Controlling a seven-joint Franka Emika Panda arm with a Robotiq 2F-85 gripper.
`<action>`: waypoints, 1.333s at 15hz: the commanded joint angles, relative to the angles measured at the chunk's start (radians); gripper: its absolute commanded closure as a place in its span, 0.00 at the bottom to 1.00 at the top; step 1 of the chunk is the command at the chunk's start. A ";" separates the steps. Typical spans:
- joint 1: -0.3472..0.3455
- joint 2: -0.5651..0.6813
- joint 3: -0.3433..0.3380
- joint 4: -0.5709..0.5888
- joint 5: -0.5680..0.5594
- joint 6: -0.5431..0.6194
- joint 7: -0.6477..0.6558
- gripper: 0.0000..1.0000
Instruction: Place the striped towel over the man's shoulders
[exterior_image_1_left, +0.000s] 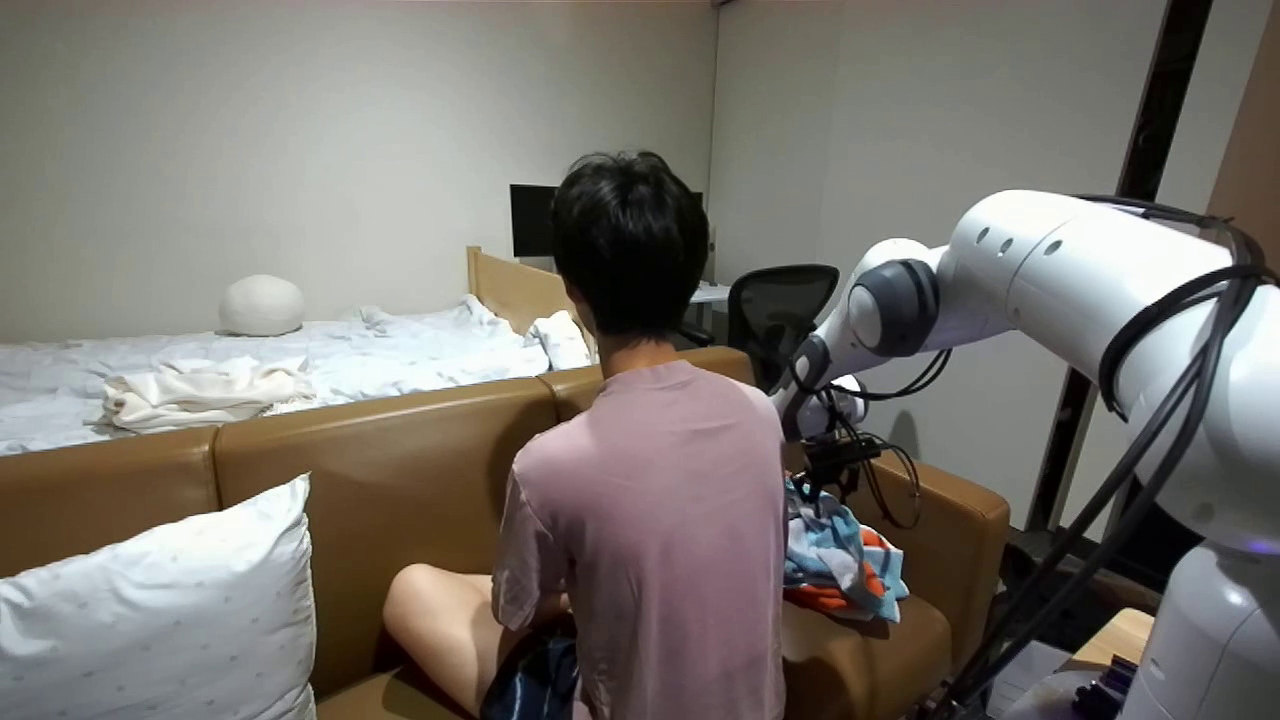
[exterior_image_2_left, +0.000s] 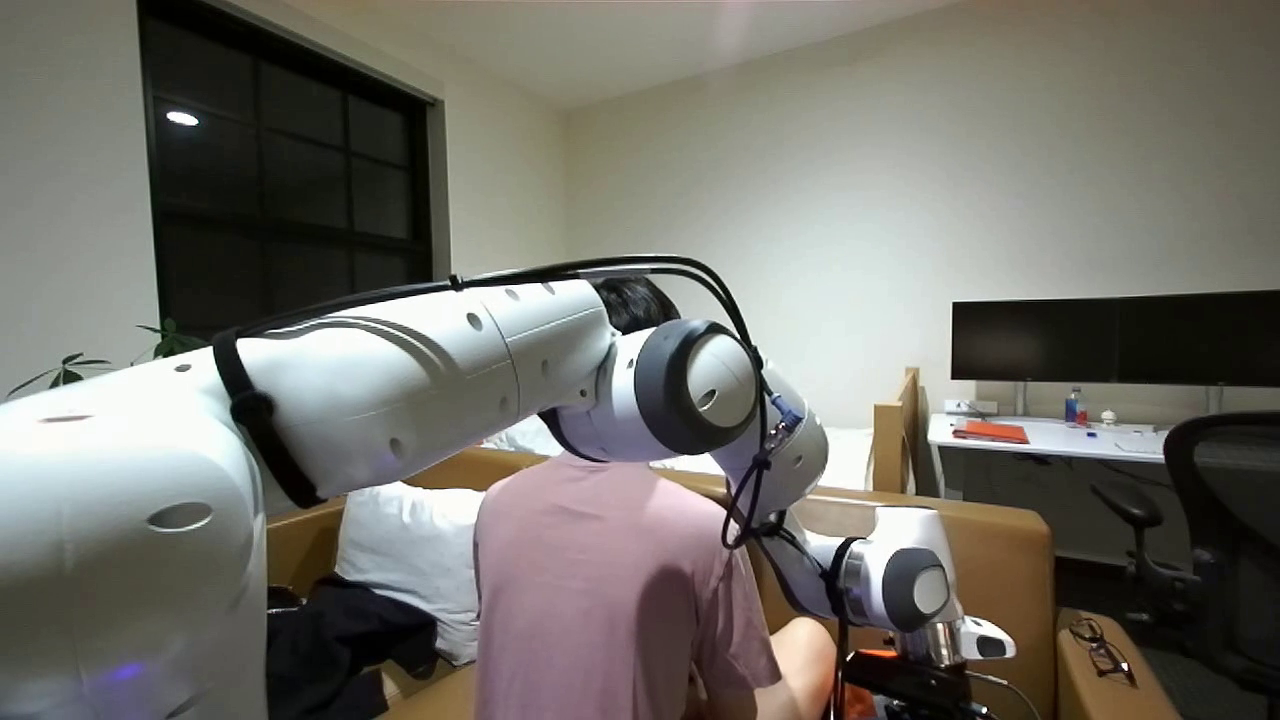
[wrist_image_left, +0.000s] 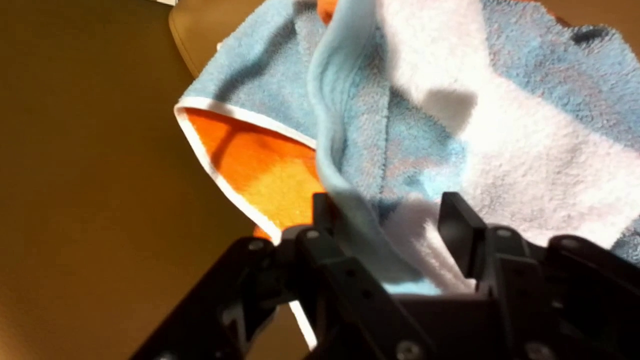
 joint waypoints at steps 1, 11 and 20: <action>0.001 0.011 -0.004 0.034 0.003 -0.050 0.010 0.72; -0.002 0.076 0.023 0.182 0.016 -0.248 0.031 0.99; -0.002 -0.056 0.095 0.036 0.067 -0.161 0.031 0.99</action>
